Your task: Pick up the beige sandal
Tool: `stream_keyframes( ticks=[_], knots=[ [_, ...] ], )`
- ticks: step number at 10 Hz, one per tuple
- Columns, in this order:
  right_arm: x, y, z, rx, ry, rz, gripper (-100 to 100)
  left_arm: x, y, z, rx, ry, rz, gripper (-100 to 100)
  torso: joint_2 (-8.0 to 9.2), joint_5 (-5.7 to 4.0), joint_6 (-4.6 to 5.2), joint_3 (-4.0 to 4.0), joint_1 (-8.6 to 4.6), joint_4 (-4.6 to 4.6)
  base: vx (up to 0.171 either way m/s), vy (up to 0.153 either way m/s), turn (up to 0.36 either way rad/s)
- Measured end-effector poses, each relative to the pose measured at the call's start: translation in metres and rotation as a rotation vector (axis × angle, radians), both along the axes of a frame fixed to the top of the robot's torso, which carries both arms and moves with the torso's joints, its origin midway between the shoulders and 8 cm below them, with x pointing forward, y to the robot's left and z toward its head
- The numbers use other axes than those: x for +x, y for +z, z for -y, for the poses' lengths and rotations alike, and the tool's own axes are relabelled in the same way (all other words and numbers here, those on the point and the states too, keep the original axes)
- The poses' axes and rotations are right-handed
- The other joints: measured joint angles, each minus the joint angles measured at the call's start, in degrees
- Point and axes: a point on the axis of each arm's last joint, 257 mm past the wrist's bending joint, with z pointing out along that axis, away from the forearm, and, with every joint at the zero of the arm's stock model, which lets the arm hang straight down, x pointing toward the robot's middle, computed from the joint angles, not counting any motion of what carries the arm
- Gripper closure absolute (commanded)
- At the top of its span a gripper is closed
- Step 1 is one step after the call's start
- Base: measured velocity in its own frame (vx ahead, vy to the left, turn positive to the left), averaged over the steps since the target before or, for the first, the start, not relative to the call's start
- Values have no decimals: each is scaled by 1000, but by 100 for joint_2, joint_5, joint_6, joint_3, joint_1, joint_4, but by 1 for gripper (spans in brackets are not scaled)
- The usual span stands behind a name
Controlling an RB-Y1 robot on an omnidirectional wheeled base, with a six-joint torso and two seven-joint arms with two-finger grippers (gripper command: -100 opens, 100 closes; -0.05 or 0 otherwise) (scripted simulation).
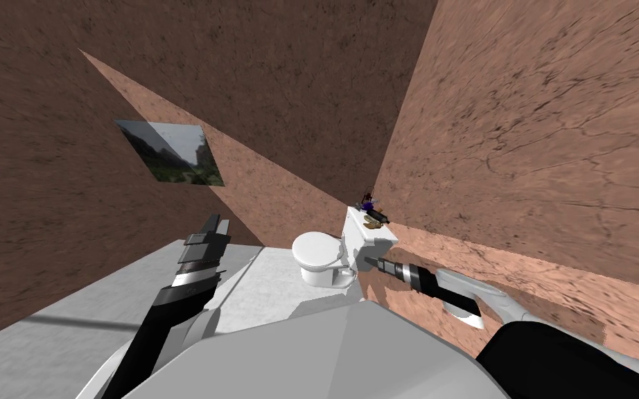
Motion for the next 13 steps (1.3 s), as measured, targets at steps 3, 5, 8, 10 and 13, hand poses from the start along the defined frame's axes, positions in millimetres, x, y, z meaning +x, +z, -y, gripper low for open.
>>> stream_keyframes(
  ticks=[3,5,8,10,13],
  knots=[
    [-3,-2,26,-114,44,-26,-100,0,0,0,0,0,0,0,-4,0,-2,-2,-1,-1,7,3,42],
    [-2,-2,45,-192,78,-41,-100,0,0,0,0,0,0,0,-7,-1,-2,-4,-5,-2,17,-7,42],
    [-1,2,64,-284,123,-59,-100,0,0,0,0,0,0,0,-8,-1,-2,-4,-4,-2,16,-6,32],
    [-1,8,81,-359,159,-70,-100,0,0,0,0,0,0,0,-11,-2,-2,-6,-8,-3,27,-17,55],
    [3,20,104,-472,221,-87,-100,0,0,0,0,0,0,0,-14,-3,-1,-8,-9,-3,37,-25,59]
  ],
)
